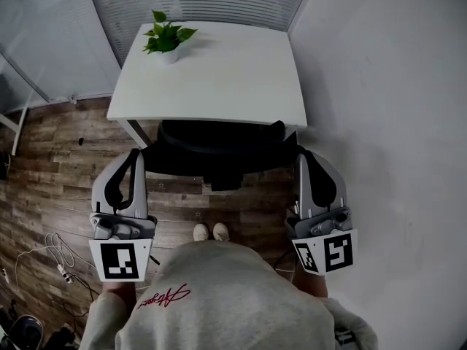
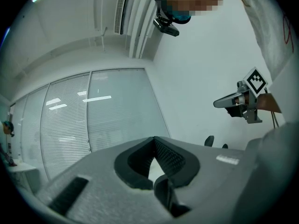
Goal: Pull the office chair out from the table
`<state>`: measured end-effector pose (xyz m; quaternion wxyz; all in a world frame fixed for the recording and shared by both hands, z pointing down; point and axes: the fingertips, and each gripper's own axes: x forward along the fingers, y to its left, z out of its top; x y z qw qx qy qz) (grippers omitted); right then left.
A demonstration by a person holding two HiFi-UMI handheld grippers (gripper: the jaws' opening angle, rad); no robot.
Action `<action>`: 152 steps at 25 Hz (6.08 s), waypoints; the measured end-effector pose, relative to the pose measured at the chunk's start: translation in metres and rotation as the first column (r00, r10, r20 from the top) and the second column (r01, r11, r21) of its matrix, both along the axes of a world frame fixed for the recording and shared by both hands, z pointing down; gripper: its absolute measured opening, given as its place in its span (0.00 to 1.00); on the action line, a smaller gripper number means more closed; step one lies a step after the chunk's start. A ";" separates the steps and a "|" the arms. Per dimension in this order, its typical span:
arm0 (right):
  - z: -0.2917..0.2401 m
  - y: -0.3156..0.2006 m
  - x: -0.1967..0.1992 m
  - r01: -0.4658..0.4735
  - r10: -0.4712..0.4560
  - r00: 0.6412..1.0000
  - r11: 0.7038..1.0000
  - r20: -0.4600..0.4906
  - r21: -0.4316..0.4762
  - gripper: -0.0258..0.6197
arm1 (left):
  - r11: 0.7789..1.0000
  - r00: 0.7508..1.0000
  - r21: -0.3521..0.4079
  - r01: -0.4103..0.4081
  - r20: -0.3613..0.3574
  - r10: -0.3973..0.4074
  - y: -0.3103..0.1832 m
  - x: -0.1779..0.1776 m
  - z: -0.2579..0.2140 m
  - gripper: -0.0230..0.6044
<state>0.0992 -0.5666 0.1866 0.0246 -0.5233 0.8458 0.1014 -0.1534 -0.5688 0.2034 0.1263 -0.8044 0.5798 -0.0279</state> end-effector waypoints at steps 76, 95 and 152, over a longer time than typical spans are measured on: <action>0.221 -0.035 -0.039 0.321 -0.539 0.545 0.841 -0.642 -0.435 0.35 | 0.826 0.774 -0.519 -0.219 0.423 0.471 -0.025 0.066 0.212 0.44; 0.249 -0.038 -0.048 0.261 -0.557 0.297 0.829 -0.776 -0.495 0.38 | 0.783 0.468 -0.614 -0.103 0.664 0.583 -0.024 0.066 0.249 0.47; 0.297 -0.051 -0.056 0.203 -0.528 0.135 0.843 -0.839 -0.498 0.22 | 0.820 0.282 -0.572 0.029 0.792 0.542 -0.047 0.066 0.288 0.26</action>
